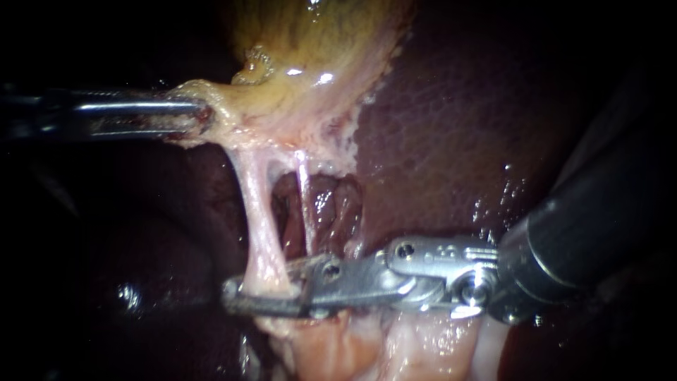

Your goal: Going back first clip left tube

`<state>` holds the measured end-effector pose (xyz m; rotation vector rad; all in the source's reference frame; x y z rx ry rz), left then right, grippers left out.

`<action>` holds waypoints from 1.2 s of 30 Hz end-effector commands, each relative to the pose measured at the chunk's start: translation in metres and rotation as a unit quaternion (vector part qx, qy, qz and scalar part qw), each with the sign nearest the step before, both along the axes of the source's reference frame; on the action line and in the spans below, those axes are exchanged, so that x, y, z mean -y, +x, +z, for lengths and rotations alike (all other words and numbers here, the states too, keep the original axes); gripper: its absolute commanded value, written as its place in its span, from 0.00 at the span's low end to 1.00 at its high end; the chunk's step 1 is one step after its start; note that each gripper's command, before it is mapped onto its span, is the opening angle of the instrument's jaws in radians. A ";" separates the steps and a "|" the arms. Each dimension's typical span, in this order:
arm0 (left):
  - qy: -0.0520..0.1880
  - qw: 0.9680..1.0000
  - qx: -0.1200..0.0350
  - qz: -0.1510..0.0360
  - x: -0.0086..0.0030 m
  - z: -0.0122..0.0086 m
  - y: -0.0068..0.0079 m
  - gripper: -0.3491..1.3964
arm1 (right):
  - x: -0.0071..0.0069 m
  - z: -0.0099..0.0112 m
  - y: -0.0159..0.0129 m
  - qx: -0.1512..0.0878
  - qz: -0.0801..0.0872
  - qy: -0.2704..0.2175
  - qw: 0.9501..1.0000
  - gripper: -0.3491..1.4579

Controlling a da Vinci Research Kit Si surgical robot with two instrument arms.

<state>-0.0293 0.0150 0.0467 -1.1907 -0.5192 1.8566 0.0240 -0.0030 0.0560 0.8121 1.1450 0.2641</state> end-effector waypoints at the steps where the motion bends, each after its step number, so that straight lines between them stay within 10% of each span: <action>1: 0.000 1.000 0.000 0.000 0.0000 0.0000 0.0000 0.00 | 0.0000 0.0000 0.0000 0.000 0.000 0.000 1.000 0.00; 7: 0.000 1.000 0.000 0.000 0.0000 0.0000 0.0000 0.00 | -0.0001 0.0006 0.0006 -0.001 0.029 -0.006 1.000 0.42; 23: 0.000 1.000 0.000 0.000 0.0001 -0.0001 0.0000 0.00 | -0.0052 0.0037 -0.0016 0.008 0.105 -0.135 0.985 0.47; 36: 0.000 1.000 0.000 0.000 0.0001 -0.0001 0.0002 0.00 | -0.0062 -0.0001 -0.0129 -0.016 0.085 -0.177 0.980 0.47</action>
